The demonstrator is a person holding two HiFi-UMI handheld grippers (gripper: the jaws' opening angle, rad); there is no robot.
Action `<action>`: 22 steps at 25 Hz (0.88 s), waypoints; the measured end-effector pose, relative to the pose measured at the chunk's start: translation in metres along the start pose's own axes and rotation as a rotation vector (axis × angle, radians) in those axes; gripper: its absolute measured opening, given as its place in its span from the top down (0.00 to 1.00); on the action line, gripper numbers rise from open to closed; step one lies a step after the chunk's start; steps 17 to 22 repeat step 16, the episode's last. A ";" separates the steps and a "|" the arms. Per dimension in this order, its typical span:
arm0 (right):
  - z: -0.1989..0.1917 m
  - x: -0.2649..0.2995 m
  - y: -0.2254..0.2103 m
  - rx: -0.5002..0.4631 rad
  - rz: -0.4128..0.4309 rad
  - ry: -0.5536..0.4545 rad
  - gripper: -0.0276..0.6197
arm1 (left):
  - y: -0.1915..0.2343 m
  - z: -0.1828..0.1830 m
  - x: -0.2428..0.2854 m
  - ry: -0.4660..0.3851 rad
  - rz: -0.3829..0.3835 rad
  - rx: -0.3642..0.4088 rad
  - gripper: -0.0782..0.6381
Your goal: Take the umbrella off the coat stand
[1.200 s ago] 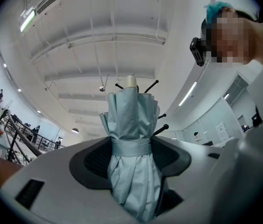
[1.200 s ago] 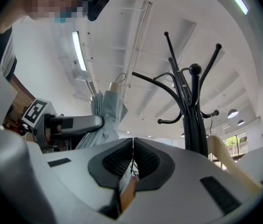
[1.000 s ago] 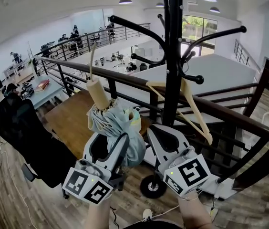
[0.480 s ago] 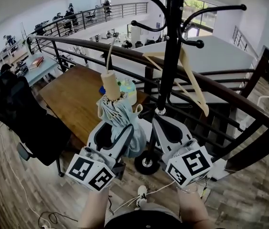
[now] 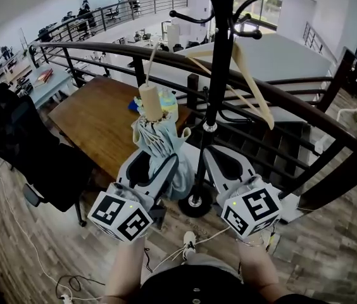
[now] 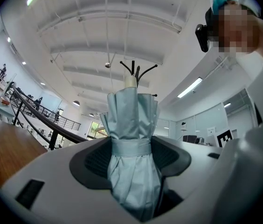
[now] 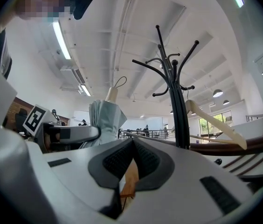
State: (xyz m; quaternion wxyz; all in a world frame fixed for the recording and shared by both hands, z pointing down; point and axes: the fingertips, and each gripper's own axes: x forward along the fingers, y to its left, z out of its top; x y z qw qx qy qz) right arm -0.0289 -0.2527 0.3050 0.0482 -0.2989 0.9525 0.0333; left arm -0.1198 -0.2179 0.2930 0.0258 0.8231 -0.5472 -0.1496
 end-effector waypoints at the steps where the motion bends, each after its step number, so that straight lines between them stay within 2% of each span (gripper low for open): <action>1: -0.003 -0.002 0.001 0.004 -0.006 0.006 0.92 | -0.001 -0.001 -0.002 0.003 -0.003 -0.003 0.51; 7: -0.010 -0.010 0.009 0.012 -0.039 0.033 0.92 | -0.003 -0.007 -0.013 0.014 -0.011 -0.043 0.51; 22: -0.009 -0.016 0.020 0.028 -0.028 0.038 0.91 | -0.014 -0.012 -0.027 0.026 -0.022 -0.040 0.51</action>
